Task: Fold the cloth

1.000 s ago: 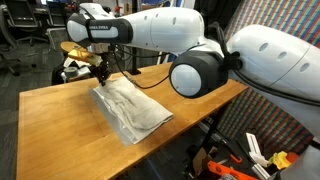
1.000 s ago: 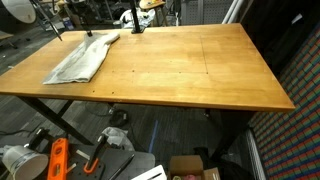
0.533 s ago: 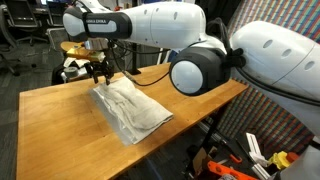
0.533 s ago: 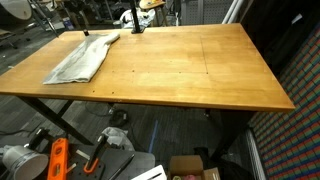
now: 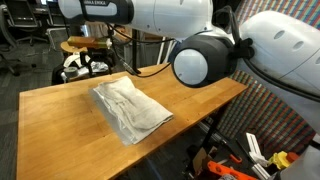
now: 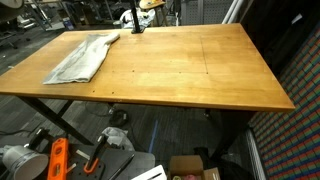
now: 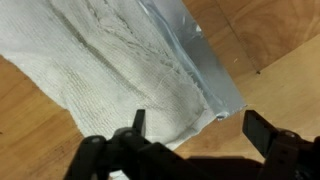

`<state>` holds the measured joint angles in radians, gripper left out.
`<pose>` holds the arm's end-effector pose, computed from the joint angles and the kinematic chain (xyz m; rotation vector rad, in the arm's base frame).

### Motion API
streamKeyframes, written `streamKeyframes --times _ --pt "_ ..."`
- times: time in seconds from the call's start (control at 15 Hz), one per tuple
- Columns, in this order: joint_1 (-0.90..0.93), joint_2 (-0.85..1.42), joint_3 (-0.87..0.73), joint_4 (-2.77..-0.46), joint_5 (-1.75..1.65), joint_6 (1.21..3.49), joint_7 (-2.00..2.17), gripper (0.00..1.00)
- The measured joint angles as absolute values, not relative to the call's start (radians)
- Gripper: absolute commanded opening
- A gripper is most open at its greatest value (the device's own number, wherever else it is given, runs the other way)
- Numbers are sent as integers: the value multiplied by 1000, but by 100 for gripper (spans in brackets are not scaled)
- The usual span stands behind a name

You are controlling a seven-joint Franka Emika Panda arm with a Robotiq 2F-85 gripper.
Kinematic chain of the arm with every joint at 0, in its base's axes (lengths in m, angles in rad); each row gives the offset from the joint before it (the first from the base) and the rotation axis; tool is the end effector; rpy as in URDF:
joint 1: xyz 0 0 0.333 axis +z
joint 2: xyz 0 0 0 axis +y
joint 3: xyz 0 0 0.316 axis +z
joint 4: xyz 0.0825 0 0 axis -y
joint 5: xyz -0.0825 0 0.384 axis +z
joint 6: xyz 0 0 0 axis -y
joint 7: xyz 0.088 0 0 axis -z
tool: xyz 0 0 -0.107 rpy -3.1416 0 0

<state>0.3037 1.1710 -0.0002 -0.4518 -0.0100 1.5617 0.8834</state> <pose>0.7563 0.2358 0.3303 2.9690 -0.8853 -0.0697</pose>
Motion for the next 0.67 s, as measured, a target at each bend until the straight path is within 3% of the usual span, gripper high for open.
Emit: streamKeyframes --times 0.67 --pt "258 1159 -7 -455 -17 1478 561 100"
